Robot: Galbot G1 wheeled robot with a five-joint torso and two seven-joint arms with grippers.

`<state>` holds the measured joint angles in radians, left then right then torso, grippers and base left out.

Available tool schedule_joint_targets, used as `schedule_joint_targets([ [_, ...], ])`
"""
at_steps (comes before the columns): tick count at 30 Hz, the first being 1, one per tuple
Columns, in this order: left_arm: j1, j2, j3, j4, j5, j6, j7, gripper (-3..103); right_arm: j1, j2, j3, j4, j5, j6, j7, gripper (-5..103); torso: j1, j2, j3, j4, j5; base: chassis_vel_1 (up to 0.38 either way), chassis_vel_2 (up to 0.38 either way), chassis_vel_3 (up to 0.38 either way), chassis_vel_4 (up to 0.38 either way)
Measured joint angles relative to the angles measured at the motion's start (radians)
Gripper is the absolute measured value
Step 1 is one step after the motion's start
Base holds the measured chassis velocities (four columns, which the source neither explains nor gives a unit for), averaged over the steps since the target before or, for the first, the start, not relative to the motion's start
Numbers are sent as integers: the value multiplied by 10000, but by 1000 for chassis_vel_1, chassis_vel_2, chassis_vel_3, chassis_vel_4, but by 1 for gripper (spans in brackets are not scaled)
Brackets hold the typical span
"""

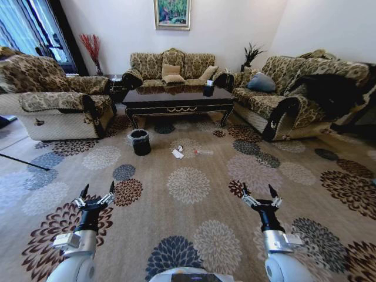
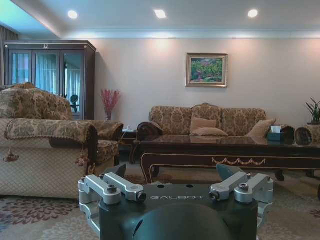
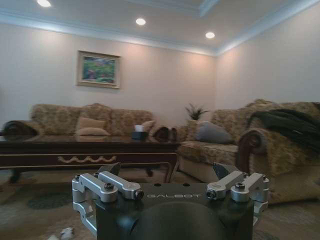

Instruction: Move to the front of the table and pick up the trash from the floor, then place it into the trash bin.

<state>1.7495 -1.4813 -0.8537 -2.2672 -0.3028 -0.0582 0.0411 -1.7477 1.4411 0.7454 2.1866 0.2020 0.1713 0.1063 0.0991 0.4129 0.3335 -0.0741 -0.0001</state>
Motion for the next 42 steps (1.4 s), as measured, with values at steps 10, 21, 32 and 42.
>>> schedule_joint_targets([
  [10, 36, -62, -6, -75, 7, 46, -1, 100, 199, 57, 102, 54, -579, 532, 42, 100, -163, -435, -274, 1, 1, 0, 0, 0, 0],
  [21, 63, -97, 82, -45, 205, 5, -2, 100, 90, -666, -243, -247, -663, 988, -2697, 100, -314, -874, -562, 0, 1, 0, 0, 0, 0],
  [32, 110, -108, 54, -58, 230, -9, -2, 100, 147, -749, -371, -438, -633, 1319, -4208, 100, -444, -1266, -822, 1, 1, 0, 0, 0, 0],
  [42, 136, -141, 37, -23, 204, -41, -1, 100, 200, -368, -185, -635, -459, 1591, -4000, 100, -577, -1687, -1112, 1, 1, 0, 0, 0, 0],
])
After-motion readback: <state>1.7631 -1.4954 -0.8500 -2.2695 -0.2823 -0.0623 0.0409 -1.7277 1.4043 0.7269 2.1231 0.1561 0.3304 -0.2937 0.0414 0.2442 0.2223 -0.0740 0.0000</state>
